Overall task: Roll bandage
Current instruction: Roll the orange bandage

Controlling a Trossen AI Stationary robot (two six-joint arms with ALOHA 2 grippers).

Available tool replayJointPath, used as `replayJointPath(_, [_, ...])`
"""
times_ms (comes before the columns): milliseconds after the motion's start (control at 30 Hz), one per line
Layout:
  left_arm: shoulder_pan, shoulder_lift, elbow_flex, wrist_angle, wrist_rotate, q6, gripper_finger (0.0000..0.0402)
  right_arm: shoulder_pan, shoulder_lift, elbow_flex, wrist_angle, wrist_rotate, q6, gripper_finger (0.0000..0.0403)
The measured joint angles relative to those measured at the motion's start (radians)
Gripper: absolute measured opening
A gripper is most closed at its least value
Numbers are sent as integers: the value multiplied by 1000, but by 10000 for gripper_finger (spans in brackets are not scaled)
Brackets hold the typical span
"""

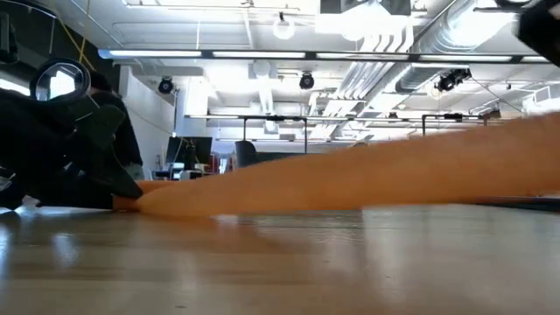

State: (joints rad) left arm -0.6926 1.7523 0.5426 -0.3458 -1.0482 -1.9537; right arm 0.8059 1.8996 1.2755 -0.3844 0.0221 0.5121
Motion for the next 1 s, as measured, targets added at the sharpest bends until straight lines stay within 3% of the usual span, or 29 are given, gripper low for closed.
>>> replayJointPath(133, [5,0,0,-6,-8,-20,193,16,-15,-1,-105,-81,137,0])
replayJointPath(233, [5,-1,-2,-7,-59,-75,193,38,-36,-1,-142,-85,165,0])
replayJointPath(500, [-26,-5,18,2,-210,-202,193,48,-75,-1,-165,169,64,0])
replayJointPath(1000, [-31,-5,23,5,-182,-128,193,-55,-67,-1,0,370,-142,0])
